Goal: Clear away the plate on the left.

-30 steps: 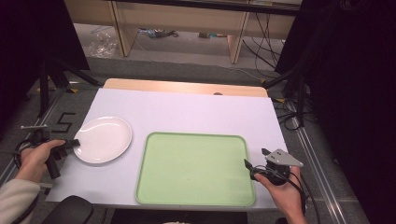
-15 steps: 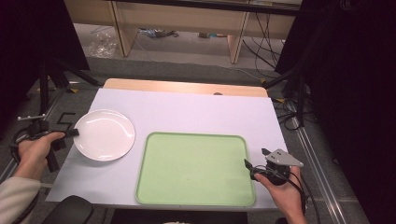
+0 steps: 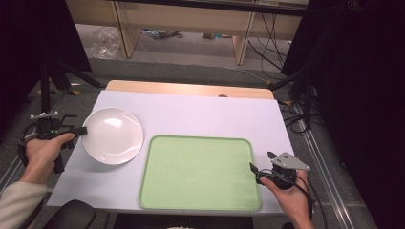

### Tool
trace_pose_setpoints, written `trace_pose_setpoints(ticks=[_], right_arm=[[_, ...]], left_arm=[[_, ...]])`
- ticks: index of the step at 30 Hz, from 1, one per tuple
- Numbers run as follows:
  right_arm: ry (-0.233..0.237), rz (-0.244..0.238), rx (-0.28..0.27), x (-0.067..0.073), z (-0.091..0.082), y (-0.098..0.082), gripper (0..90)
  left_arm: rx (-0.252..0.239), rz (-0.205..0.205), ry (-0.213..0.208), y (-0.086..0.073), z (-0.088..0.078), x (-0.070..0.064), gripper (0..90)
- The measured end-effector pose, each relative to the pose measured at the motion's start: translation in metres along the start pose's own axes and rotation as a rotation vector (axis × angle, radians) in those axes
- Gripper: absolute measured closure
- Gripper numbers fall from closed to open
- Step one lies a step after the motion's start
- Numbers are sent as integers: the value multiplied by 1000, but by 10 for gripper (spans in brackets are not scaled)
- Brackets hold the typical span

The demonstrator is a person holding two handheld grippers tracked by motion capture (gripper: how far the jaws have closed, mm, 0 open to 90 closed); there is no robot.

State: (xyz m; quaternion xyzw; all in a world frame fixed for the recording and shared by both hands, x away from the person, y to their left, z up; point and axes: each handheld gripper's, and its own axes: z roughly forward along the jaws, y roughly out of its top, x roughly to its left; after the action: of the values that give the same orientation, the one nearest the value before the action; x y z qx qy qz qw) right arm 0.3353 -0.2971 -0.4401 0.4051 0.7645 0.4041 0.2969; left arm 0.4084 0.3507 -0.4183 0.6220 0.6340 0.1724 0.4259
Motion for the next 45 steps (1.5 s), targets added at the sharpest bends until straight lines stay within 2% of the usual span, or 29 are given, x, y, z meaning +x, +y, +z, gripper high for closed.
trace_pose_setpoints(ticks=[1,2,8,10,12,13,17,24,28,30,37,39,45], right_arm=[[0,0,0,0,0,0,232],[0,1,-1,0,0,0,232],[1,1,1,0,0,0,232],[-1,-2,-2,0,0,0,232],[-2,-2,-2,0,0,0,232],[-2,-6,-1,0,0,0,232],[7,11,6,1,-1,0,232],[6,8,5,0,0,0,232],[6,8,3,0,0,0,232],[6,8,4,0,0,0,232],[8,11,4,0,-1,0,232],[9,11,4,0,-1,0,232],[9,11,3,0,-1,0,232]], left_arm=[[2,-1,-3,0,1,-1,838],[14,-7,-25,-2,3,-1,837],[26,-6,-55,-5,7,2,835],[19,-16,-68,-5,7,3,849],[1,-56,-106,-4,6,3,858],[-9,-63,-121,-4,6,4,868],[-26,-69,-129,-5,6,4,872],[-62,-63,-158,-5,7,2,873],[-72,-8,-147,-3,5,-3,873],[-83,3,-155,-3,4,-6,874],[-90,-12,-157,-3,4,-5,874],[-95,-5,-160,-3,3,-5,875],[-137,7,-179,1,-3,-9,875]])
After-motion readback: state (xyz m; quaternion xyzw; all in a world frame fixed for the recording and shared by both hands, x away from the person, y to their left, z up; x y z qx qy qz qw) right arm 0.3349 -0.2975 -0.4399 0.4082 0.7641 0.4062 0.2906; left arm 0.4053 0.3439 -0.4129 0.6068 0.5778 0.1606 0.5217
